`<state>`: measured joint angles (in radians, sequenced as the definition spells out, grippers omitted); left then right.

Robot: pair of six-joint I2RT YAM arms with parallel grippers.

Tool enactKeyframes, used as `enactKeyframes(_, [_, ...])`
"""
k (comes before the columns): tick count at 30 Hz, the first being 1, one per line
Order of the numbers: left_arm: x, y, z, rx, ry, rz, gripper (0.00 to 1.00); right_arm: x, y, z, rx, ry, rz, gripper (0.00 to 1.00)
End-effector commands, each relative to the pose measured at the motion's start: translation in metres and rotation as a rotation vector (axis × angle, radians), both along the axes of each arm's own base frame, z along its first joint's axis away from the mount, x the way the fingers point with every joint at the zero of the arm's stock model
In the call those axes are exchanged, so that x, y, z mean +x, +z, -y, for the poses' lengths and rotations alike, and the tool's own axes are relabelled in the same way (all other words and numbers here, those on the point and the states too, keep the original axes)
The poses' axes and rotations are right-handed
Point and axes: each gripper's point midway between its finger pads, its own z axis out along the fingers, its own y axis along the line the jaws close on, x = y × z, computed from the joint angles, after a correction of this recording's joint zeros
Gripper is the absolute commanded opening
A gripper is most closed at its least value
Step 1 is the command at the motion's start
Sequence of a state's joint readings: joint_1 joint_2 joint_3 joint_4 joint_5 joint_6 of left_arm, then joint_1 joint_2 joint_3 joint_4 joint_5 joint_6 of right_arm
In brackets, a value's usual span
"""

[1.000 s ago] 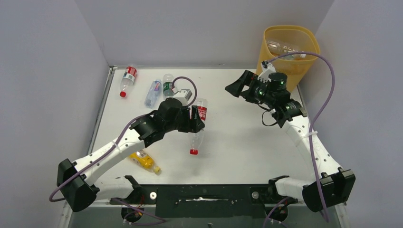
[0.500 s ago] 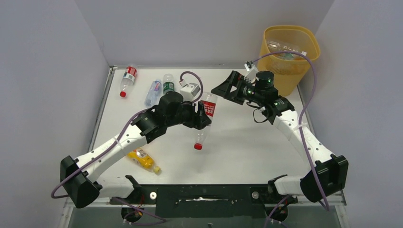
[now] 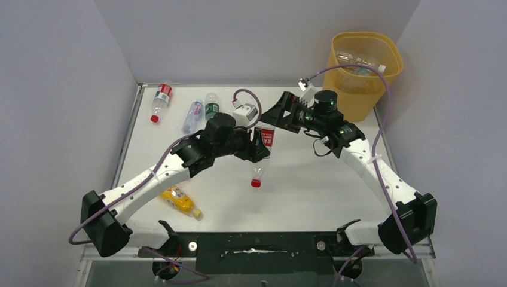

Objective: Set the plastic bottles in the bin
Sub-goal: Place the plastic bottle in the trash bin.

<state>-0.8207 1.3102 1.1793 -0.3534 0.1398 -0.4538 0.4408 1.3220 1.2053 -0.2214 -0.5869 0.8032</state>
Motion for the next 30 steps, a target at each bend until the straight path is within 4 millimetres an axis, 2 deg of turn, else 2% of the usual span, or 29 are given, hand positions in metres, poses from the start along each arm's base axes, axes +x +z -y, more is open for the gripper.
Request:
enactKeyframes(1, [0.006, 0.043, 0.013, -0.093, -0.031, 0.097, 0.58, -0.002, 0.019, -0.009, 0.017, 0.038, 0.068, 0.99])
enactKeyframes(7, [0.007, 0.044, 0.014, -0.092, -0.030, 0.096, 0.58, -0.005, 0.012, -0.016, -0.034, 0.050, 0.069, 0.91])
enactKeyframes(12, [0.007, 0.042, 0.012, -0.085, -0.022, 0.091, 0.58, -0.005, 0.006, -0.018, -0.053, 0.055, 0.061, 0.65])
enactKeyframes(16, [0.008, 0.042, 0.008, -0.080, 0.000, 0.095, 0.60, -0.004, 0.006, -0.018, -0.064, 0.048, 0.062, 0.51])
enactKeyframes(20, [0.007, 0.043, 0.003, -0.074, 0.010, 0.097, 0.68, -0.001, 0.007, -0.014, -0.088, 0.029, 0.072, 0.50])
enactKeyframes(25, [0.001, 0.057, -0.006, -0.097, 0.026, 0.117, 0.82, 0.004, 0.005, -0.011, -0.112, 0.011, 0.077, 0.49])
enactKeyframes(30, [-0.004, 0.063, -0.013, -0.103, 0.029, 0.118, 0.83, 0.010, 0.005, -0.009, -0.127, -0.010, 0.076, 0.48])
